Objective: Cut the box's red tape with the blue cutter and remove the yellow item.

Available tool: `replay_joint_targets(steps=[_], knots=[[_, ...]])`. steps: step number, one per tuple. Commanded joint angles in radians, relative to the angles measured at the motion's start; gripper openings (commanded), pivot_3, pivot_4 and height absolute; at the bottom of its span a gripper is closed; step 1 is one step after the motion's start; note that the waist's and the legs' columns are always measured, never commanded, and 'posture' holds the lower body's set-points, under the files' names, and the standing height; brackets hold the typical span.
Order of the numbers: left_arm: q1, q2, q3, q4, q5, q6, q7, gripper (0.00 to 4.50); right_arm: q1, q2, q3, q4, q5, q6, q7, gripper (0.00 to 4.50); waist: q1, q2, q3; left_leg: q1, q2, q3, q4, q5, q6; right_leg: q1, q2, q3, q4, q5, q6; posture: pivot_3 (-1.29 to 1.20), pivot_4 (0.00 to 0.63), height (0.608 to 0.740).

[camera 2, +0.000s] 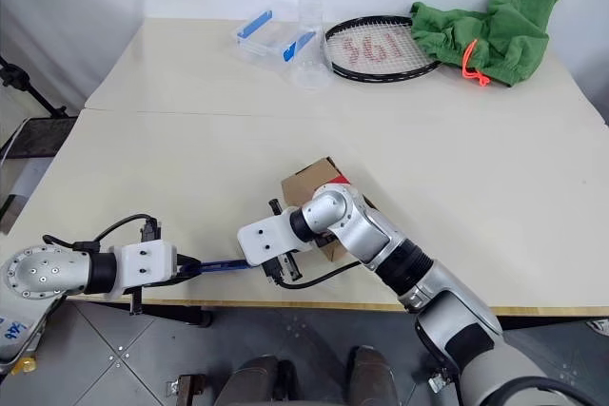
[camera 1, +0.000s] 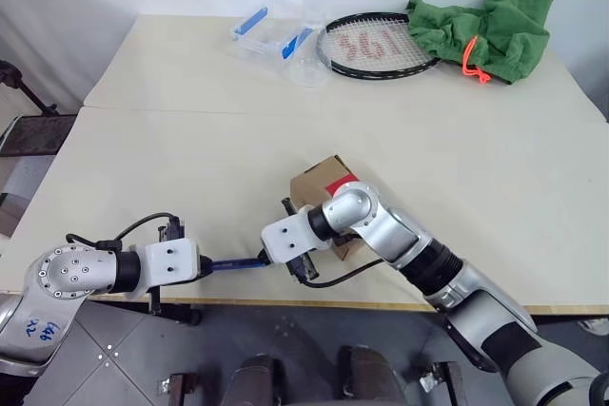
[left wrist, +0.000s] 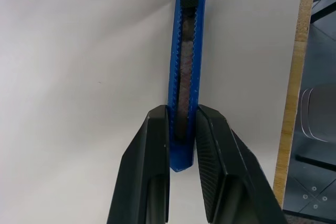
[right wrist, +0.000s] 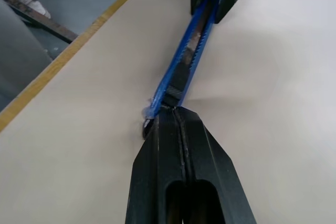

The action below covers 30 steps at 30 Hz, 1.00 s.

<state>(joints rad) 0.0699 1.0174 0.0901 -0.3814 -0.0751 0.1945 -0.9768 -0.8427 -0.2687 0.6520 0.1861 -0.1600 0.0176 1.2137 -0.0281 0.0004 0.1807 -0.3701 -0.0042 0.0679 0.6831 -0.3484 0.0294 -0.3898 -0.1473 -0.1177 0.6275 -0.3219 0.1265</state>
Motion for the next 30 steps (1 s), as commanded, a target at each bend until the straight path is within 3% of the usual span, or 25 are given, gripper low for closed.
replay_joint_targets(steps=[1, 14, 20, 24, 27, 30], knots=[[0.011, -0.012, -0.033, -0.001, 0.009, 0.012, -0.004, 0.40, -0.005, 0.032, 0.019, 0.039, -0.017, -0.025, -0.008, 0.01, 0.000, 0.000, 0.000, 0.000, 0.000, 0.000, 0.000, 0.000, 0.000, 0.000, 0.000, 0.000, 0.000, 0.000, 0.000, 0.00, 0.150, 0.740], [0.007, -0.025, -0.025, -0.007, 0.008, 0.035, 0.010, 0.40, -0.032, 0.148, 0.004, 0.094, -0.014, -0.020, -0.024, 0.01, 0.000, 0.000, 0.000, 0.000, 0.000, 0.000, 0.000, 0.000, 0.000, 0.000, 0.000, 0.001, 0.001, 0.000, 0.000, 0.00, 0.150, 0.740], [0.023, -0.095, 0.065, 0.034, 0.004, -0.072, 0.081, 0.40, -0.042, 0.066, -0.154, -0.107, 0.121, 0.231, 0.026, 0.01, 0.002, 0.001, 0.000, -0.002, 0.000, -0.001, 0.000, 0.000, 0.000, -0.001, 0.000, 0.001, 0.000, 0.000, 0.000, 0.00, 0.150, 0.740], [0.022, -0.159, 0.118, 0.097, 0.003, -0.193, 0.144, 0.40, -0.086, -0.051, -0.251, -0.243, 0.209, 0.566, 0.068, 0.86, 0.001, 0.000, 0.000, -0.002, 0.000, -0.003, 0.001, 0.000, 0.000, -0.001, 0.000, 0.000, 0.000, 0.000, 0.000, 0.00, 0.150, 0.740], [-0.015, -0.249, 0.165, 0.149, -0.039, -0.325, 0.209, 0.40, -0.190, -0.117, -0.379, -0.236, 0.276, 0.843, 0.016, 1.82, 0.001, 0.001, 0.001, -0.003, 0.000, -0.002, 0.001, 0.000, 0.000, -0.001, -0.001, -0.001, 0.000, 0.000, 0.000, 0.00, 0.150, 0.740], [-0.061, -0.326, 0.191, 0.191, -0.076, -0.441, 0.242, 0.40, -0.261, -0.179, -0.407, -0.216, 0.333, 1.023, 0.017, 2.88, 0.000, 0.000, 0.000, -0.004, 0.000, -0.003, 0.001, 0.000, 0.000, -0.003, -0.001, -0.002, 0.000, 0.000, 0.000, 0.00, 0.150, 0.740]])
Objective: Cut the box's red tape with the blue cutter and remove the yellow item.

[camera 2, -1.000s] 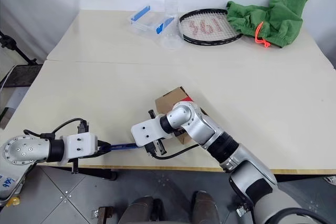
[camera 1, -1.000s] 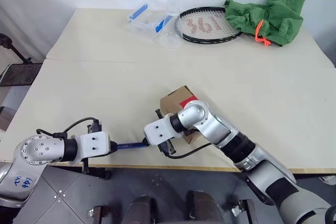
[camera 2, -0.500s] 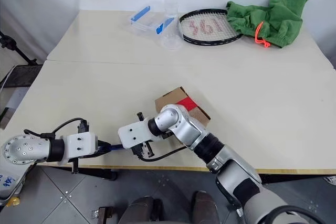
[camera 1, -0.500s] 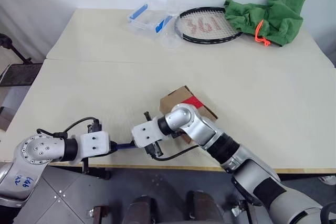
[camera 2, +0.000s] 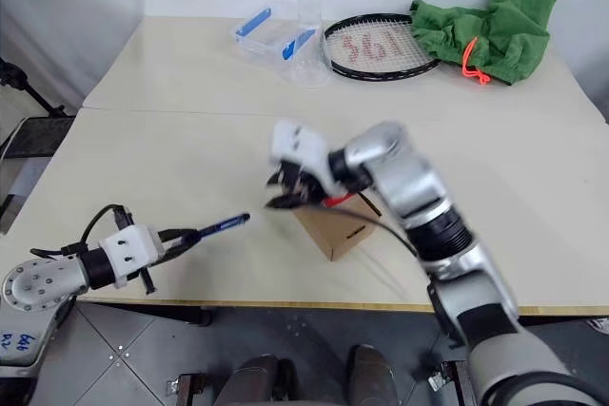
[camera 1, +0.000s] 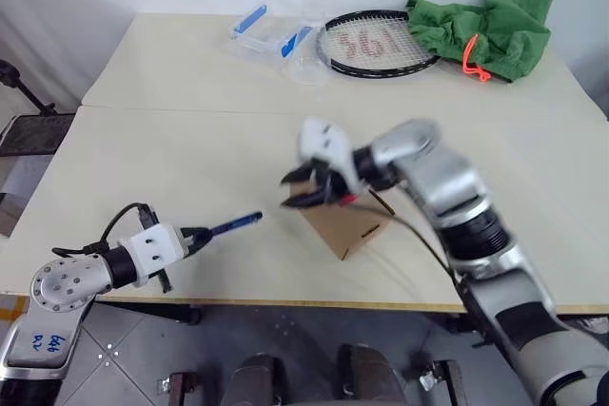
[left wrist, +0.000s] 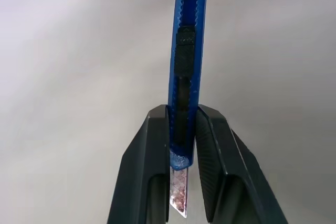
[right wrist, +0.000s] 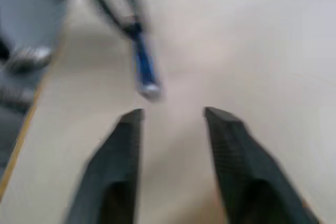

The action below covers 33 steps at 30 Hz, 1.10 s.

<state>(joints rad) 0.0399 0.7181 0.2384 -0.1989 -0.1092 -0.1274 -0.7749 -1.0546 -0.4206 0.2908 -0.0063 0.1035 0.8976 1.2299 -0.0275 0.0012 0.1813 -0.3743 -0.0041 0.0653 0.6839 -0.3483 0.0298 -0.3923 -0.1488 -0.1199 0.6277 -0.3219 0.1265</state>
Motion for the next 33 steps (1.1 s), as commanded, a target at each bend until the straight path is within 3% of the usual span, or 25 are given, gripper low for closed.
replay_joint_targets(steps=[1, 5, 13, 24, 33], knots=[[-0.045, -0.037, 0.037, 0.024, -0.023, -0.151, 0.050, 0.40, -0.067, -0.034, -0.058, -0.016, 0.094, 0.187, 0.000, 3.21, 0.000, -0.001, -0.001, 0.000, 0.001, -0.001, 0.000, 0.000, 0.000, 0.000, 0.000, 0.000, 0.000, 0.000, 0.000, 0.00, 0.150, 0.740], [-0.126, -0.101, 0.014, 0.113, 0.070, -0.277, 0.163, 0.40, -0.186, 0.003, -0.139, 0.106, 0.163, 0.394, -0.094, 4.49, -0.005, -0.002, -0.001, 0.000, 0.000, 0.001, -0.001, 0.000, 0.000, 0.000, 0.000, -0.003, 0.000, 0.000, 0.000, 0.00, 0.150, 0.740], [-0.236, -0.150, -0.034, 0.258, 0.189, -0.415, 0.304, 0.40, -0.288, 0.062, -0.184, 0.225, 0.262, 0.538, -0.195, 4.49, -0.002, -0.002, -0.001, -0.001, -0.001, 0.000, -0.001, 0.000, 0.000, 0.000, -0.001, -0.008, 0.001, 0.000, 0.001, 0.00, 0.150, 0.740], [-0.239, -0.203, -0.144, 0.220, 0.104, -0.390, 0.259, 0.40, -0.268, 0.202, -0.113, 0.296, 0.313, 0.440, -0.278, 4.49, -0.004, -0.002, -0.001, -0.001, -0.001, -0.001, -0.001, 0.000, 0.000, 0.000, -0.001, -0.011, 0.000, 0.001, 0.001, 0.00, 0.150, 0.740], [-0.239, -0.198, -0.135, 0.199, 0.107, -0.381, 0.275, 0.40, -0.280, 0.210, -0.058, 0.373, 0.315, 0.405, -0.278, 4.49, -0.003, -0.002, -0.001, -0.001, -0.001, -0.002, -0.001, 0.000, 0.000, 0.000, -0.001, -0.011, 0.000, 0.001, 0.001, 0.00, 0.150, 0.740]])
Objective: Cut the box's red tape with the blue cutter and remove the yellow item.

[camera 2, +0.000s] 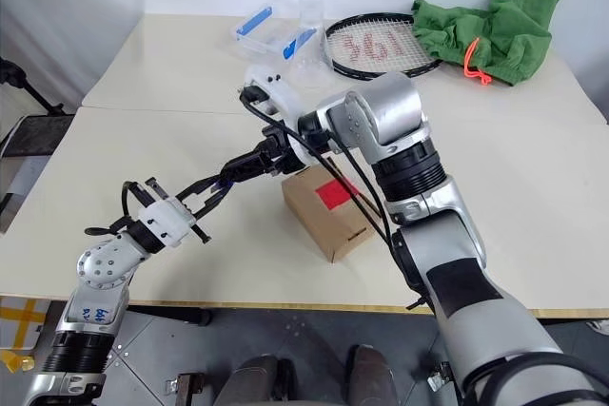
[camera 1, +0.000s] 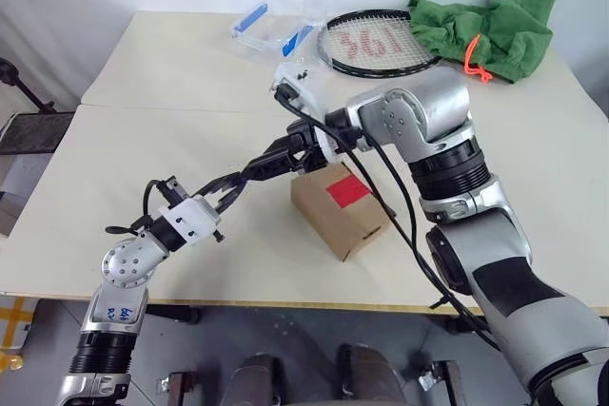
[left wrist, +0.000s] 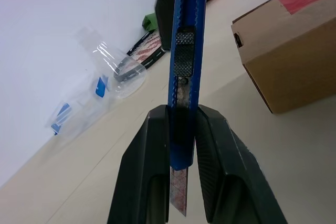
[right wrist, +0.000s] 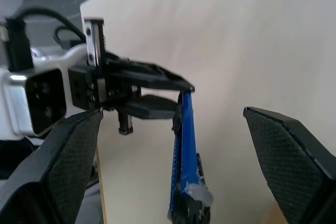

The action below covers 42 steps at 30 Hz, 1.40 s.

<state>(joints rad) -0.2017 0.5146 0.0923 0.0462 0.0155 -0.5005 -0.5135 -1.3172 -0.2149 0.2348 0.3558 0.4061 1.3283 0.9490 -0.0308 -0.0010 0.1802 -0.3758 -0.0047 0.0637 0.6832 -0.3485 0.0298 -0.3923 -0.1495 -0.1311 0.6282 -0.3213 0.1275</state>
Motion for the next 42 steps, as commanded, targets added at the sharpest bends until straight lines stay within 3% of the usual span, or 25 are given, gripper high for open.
replay_joint_targets(steps=[1, 8, 11, 22, 26, 29, 34, 35, 40, 42], knots=[[0.002, 0.006, 0.012, -0.046, -0.019, -0.007, 0.013, 0.40, -0.020, 0.006, -0.001, 0.021, 0.013, -0.027, 0.003, 4.49, 0.000, 0.000, 0.000, 0.000, 0.000, 0.000, 0.000, 0.000, 0.000, 0.000, 0.000, 0.000, 0.000, 0.000, 0.000, 0.00, 0.150, 0.740], [-0.002, 0.009, 0.013, -0.043, -0.018, -0.012, 0.013, 0.40, -0.032, 0.016, -0.012, 0.086, 0.003, -0.030, -0.027, 4.49, -0.001, 0.000, 0.000, 0.000, 0.000, 0.000, 0.000, 0.000, 0.000, 0.000, 0.000, 0.000, 0.000, 0.000, 0.000, 0.00, 0.150, 0.740], [-0.008, 0.010, 0.012, -0.038, -0.017, -0.014, 0.013, 0.40, -0.037, 0.013, -0.013, 0.095, 0.009, -0.026, -0.028, 3.90, -0.001, 0.000, 0.000, 0.000, 0.000, 0.000, 0.000, 0.000, 0.000, 0.000, 0.000, 0.000, 0.000, 0.000, 0.000, 0.00, 0.150, 0.740], [-0.009, 0.014, 0.009, -0.026, -0.014, -0.024, 0.016, 0.40, -0.052, 0.007, -0.040, 0.101, 0.037, -0.031, -0.034, 0.20, 0.000, 0.000, 0.000, 0.000, 0.000, 0.000, 0.000, 0.000, 0.000, 0.000, 0.000, 0.000, 0.000, 0.000, 0.000, 0.00, 0.150, 0.740], [-0.007, 0.015, 0.007, -0.025, -0.016, -0.015, 0.018, 0.40, -0.052, 0.008, -0.044, 0.098, 0.044, -0.031, -0.039, 0.15, 0.000, 0.000, 0.000, 0.000, 0.000, 0.000, 0.000, 0.000, 0.000, 0.000, 0.000, 0.000, 0.000, 0.000, 0.000, 0.00, 0.150, 0.740], [-0.001, 0.005, 0.021, -0.038, -0.080, 0.135, 0.009, 1.34, -0.047, 0.001, -0.054, 0.078, 0.053, -0.034, -0.041, 0.15, 0.000, 0.000, 0.000, 0.000, 0.000, 0.000, 0.000, 0.000, 0.000, 0.000, 0.000, 0.000, 0.000, 0.000, 0.000, 0.00, 0.150, 0.740], [0.022, 0.045, 0.065, -0.081, -0.106, 0.226, -0.004, 2.82, -0.045, -0.015, -0.080, 0.055, 0.063, -0.031, -0.050, 0.15, 0.000, 0.000, 0.000, 0.000, 0.000, 0.000, 0.000, 0.000, 0.000, 0.000, 0.000, -0.001, 0.000, 0.000, 0.000, 0.00, 0.150, 0.740], [0.037, 0.055, 0.081, -0.086, -0.126, 0.239, -0.016, 2.90, -0.045, -0.018, -0.087, 0.053, 0.064, -0.031, -0.054, 0.15, -0.002, 0.000, 0.000, 0.000, 0.000, 0.000, 0.000, 0.000, 0.000, 0.000, 0.000, 0.000, 0.000, 0.000, 0.000, 0.00, 0.150, 0.740], [0.130, 0.065, 0.172, -0.102, -0.187, 0.299, -0.007, 4.35, -0.032, -0.045, -0.106, 0.033, 0.065, -0.033, -0.065, 0.15, -0.007, 0.000, 0.000, 0.000, 0.001, -0.001, -0.001, 0.000, 0.000, 0.000, 0.000, -0.001, 0.000, 0.000, 0.000, 0.00, 0.150, 0.740], [0.210, 0.063, 0.194, -0.159, -0.235, 0.338, -0.036, 4.50, -0.021, -0.058, -0.121, 0.013, 0.070, -0.025, -0.075, 0.15, -0.011, 0.000, 0.000, 0.000, 0.001, -0.001, -0.001, 0.000, 0.000, 0.000, 0.000, 0.000, 0.000, 0.000, 0.000, 0.00, 0.150, 0.740]])
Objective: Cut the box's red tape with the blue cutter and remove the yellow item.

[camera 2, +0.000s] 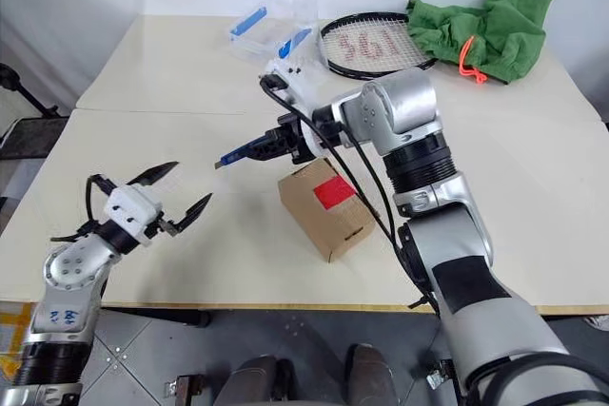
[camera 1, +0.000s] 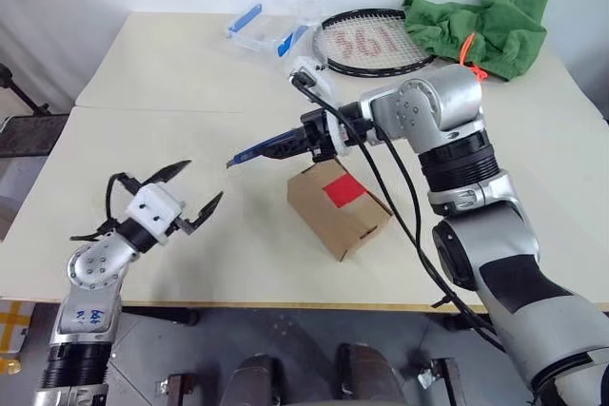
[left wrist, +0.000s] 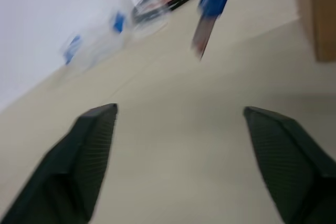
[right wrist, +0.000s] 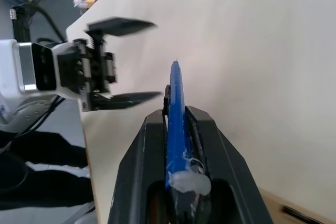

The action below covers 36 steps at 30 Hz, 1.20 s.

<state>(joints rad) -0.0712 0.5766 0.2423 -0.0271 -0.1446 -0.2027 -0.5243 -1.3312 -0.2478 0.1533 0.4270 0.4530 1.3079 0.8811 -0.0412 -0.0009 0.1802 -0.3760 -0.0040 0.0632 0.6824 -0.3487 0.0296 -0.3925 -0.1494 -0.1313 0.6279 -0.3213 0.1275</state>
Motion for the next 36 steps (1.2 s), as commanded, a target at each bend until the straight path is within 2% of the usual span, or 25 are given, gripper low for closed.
replay_joint_targets(steps=[1, 4, 7, 11, 19, 22, 30, 34, 36], knots=[[0.127, 0.001, 0.039, -0.118, -0.095, 0.056, -0.048, 4.50, -0.002, -0.033, -0.046, -0.066, 0.026, -0.004, -0.008, 0.15, 0.000, 0.000, 0.000, 0.000, 0.000, 0.000, 0.000, 0.000, 0.000, 0.000, 0.000, 0.000, 0.000, 0.000, 0.000, 0.00, 0.150, 0.740], [0.214, -0.013, -0.004, -0.219, -0.140, 0.112, -0.085, 4.50, 0.020, -0.052, -0.069, -0.101, 0.039, 0.001, -0.014, 0.15, 0.004, 0.000, 0.000, 0.000, 0.000, -0.001, -0.001, -0.001, 0.000, 0.000, 0.000, 0.000, 0.000, 0.000, 0.000, 0.00, 0.150, 0.740], [0.210, -0.024, -0.070, -0.337, -0.190, 0.223, -0.096, 4.50, 0.043, -0.078, -0.105, -0.150, 0.057, 0.005, -0.024, 0.15, 0.018, 0.000, 0.000, -0.001, 0.000, -0.002, 0.000, -0.001, 0.000, 0.001, 0.000, 0.000, 0.000, 0.000, 0.000, 0.00, 0.150, 0.740], [0.116, -0.040, -0.152, -0.411, -0.201, 0.331, -0.086, 4.50, 0.091, -0.138, -0.144, -0.236, 0.095, 0.019, -0.021, 0.15, 0.028, -0.001, 0.000, -0.001, -0.001, -0.003, 0.002, 0.000, 0.001, 0.002, 0.000, 0.002, -0.001, 0.000, 0.000, 0.00, 0.150, 0.740], [-0.166, -0.088, -0.263, -0.408, -0.223, 0.512, -0.085, 4.50, 0.175, -0.254, -0.258, -0.386, 0.135, 0.039, -0.092, 0.15, 0.028, -0.001, 0.000, -0.001, -0.001, 0.001, 0.002, 0.000, 0.001, 0.001, 0.000, 0.002, -0.001, 0.000, 0.000, 0.00, 0.150, 0.740], [-0.283, -0.075, -0.296, -0.317, -0.204, 0.545, -0.131, 3.91, 0.210, -0.289, -0.300, -0.431, 0.135, 0.054, -0.140, 0.15, 0.032, -0.001, 0.000, -0.001, -0.001, 0.001, 0.001, 0.000, 0.001, 0.001, 0.001, 0.001, -0.001, 0.000, 0.000, 0.00, 0.150, 0.740], [-0.543, -0.104, -0.390, -0.023, -0.144, 0.401, -0.329, 1.46, 0.360, -0.338, -0.437, -0.645, 0.160, 0.140, -0.277, 0.15, 0.044, -0.001, 0.000, -0.001, -0.001, 0.002, 0.002, 0.000, 0.001, 0.001, 0.001, 0.001, -0.002, 0.000, 0.000, 0.00, 0.150, 0.740], [-0.621, -0.126, -0.435, 0.096, -0.111, 0.323, -0.416, 0.22, 0.429, -0.360, -0.445, -0.749, 0.174, 0.172, -0.310, 0.15, 0.043, -0.001, 0.001, -0.002, -0.002, 0.002, 0.002, 0.000, 0.001, 0.001, 0.000, 0.000, -0.002, 0.000, 0.000, 0.00, 0.150, 0.740], [-0.663, -0.139, -0.453, 0.146, -0.096, 0.308, -0.448, 0.07, 0.455, -0.373, -0.443, -0.795, 0.180, 0.194, -0.323, 0.15, 0.042, -0.002, 0.001, -0.002, -0.001, 0.002, 0.002, 0.000, 0.001, 0.000, 0.000, 0.000, -0.002, 0.000, 0.000, 0.00, 0.150, 0.740]])
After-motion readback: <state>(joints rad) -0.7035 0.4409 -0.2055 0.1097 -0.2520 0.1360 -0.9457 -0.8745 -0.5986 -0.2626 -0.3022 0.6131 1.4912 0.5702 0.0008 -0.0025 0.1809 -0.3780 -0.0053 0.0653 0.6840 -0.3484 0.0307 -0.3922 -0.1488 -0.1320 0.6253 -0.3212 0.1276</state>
